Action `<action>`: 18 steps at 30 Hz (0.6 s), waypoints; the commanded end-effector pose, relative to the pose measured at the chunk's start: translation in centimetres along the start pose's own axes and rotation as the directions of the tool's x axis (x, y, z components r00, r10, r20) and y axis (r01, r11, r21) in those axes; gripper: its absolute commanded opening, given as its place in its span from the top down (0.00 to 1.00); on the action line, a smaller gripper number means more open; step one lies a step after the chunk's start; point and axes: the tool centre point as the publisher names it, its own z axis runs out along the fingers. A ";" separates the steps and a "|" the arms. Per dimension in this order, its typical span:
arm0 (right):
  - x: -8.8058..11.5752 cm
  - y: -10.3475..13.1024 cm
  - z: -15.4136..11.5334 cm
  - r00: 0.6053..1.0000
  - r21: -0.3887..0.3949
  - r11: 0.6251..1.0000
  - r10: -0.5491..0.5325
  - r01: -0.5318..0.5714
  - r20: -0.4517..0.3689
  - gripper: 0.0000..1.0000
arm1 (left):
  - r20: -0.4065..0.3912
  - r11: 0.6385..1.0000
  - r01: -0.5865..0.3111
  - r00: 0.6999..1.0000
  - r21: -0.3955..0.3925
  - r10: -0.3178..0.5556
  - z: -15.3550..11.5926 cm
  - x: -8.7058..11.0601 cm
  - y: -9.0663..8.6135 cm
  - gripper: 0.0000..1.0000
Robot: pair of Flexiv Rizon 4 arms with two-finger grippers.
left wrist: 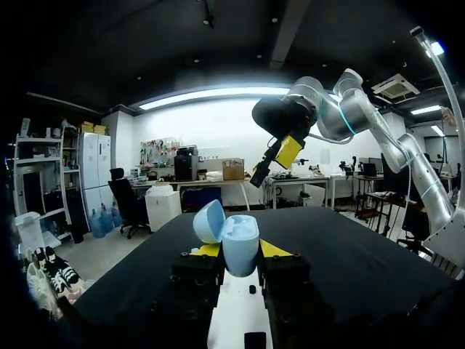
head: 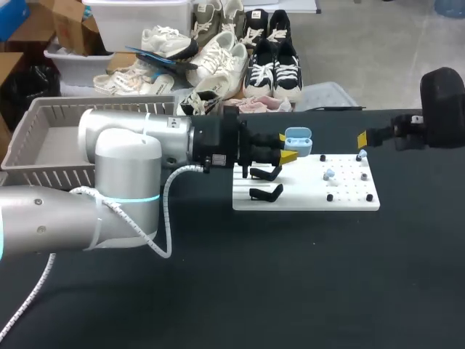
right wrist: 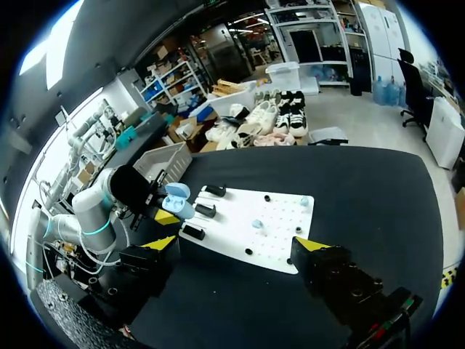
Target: Pick up each earbud case from the left stands, insert the matching earbuds, close the lid, and place the case in the box.
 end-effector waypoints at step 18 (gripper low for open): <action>-0.5 0.5 0.0 1.000 0.181 0.983 -0.003 0.009 -0.030 0.00 | -0.018 0.999 0.002 1.000 -0.052 -0.003 0.4 1.9 0.4 1.00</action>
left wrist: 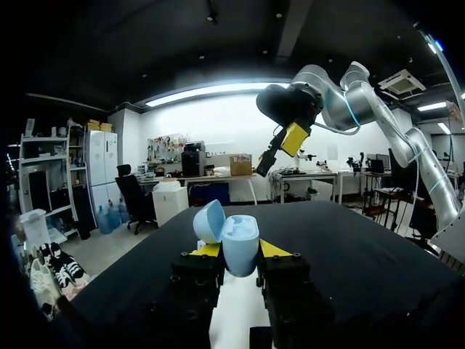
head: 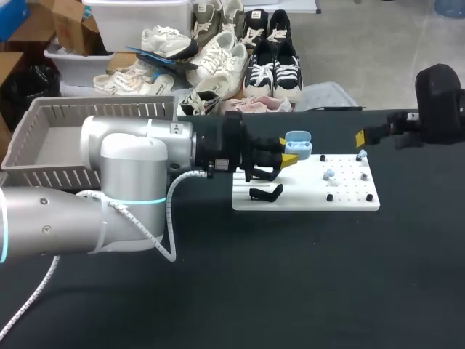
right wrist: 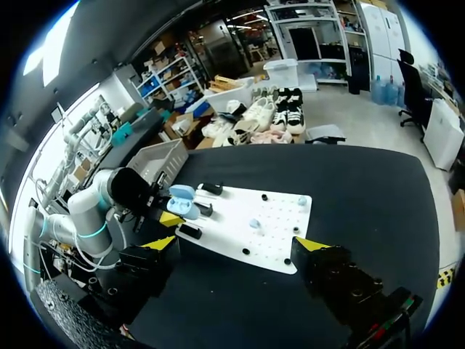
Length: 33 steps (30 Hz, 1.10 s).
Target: Pick up each earbud case from the left stands, insert the matching earbuds, close the lid, and place the case in the box.
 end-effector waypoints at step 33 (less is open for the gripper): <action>-1.0 -3.3 1.6 0.995 0.158 0.984 -0.074 0.084 -0.070 0.00 | -0.017 1.000 -0.008 1.000 -0.022 0.008 -0.2 0.8 -0.2 1.00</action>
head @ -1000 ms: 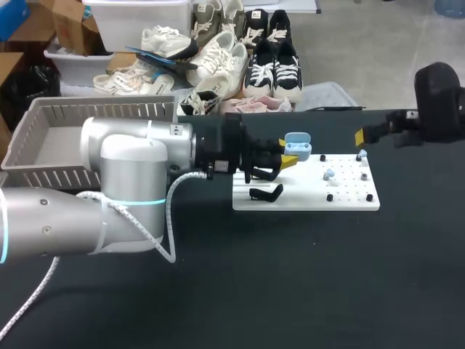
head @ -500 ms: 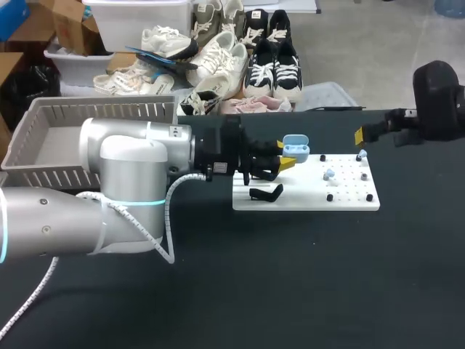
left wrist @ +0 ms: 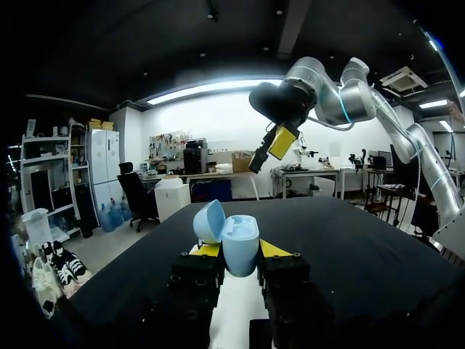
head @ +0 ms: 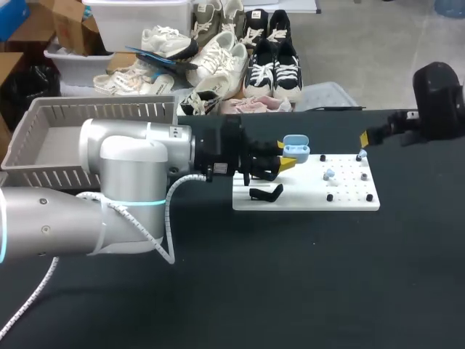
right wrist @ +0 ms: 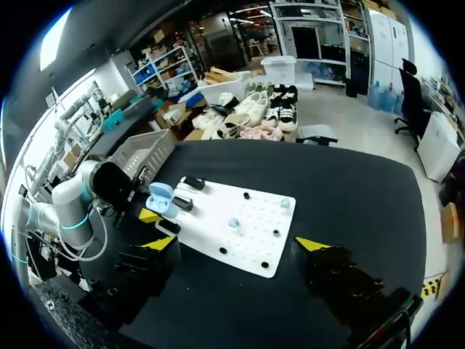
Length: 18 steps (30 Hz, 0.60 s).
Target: Pick up each earbud case from the left stands, insert the matching earbuds, close the lid, and place the case in the box.
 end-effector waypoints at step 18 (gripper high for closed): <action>-0.9 -3.7 6.3 0.941 0.138 0.954 -0.227 0.267 -0.252 0.00 | 0.001 1.000 -0.001 1.000 -0.007 0.001 0.0 0.0 -0.2 1.00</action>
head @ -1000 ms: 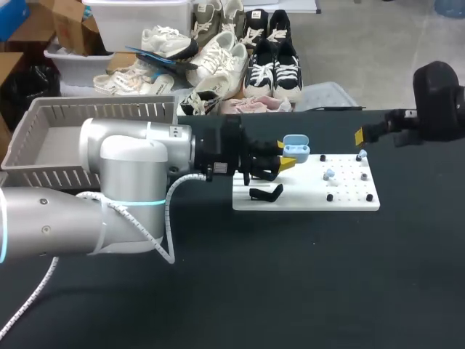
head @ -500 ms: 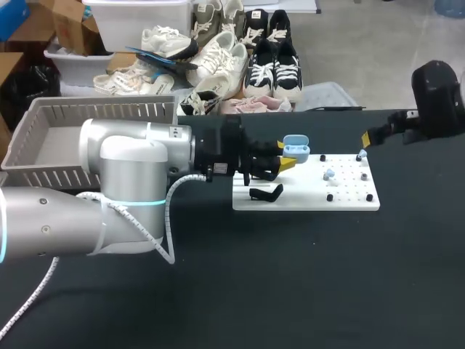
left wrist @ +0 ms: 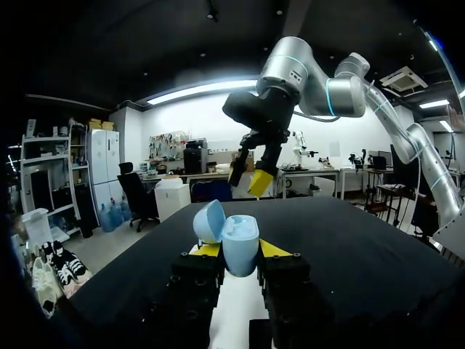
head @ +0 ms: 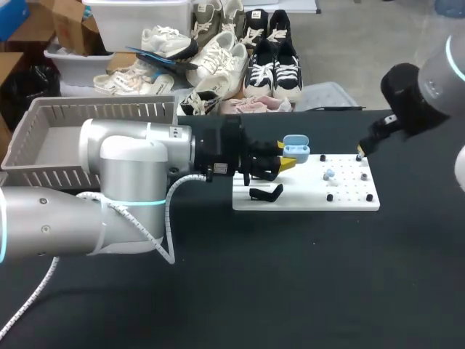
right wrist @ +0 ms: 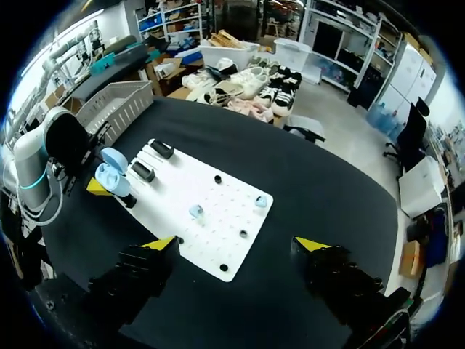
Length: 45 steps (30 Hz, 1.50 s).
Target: Pick up each earbud case from the left stands, insert the matching earbuds, close the lid, and place the case in the box.
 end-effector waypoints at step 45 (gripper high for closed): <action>-2.1 -4.1 10.6 0.971 0.000 0.989 -0.148 0.151 -0.186 0.00 | 0.001 1.000 -0.001 1.000 -0.007 0.001 0.0 0.0 -0.2 1.00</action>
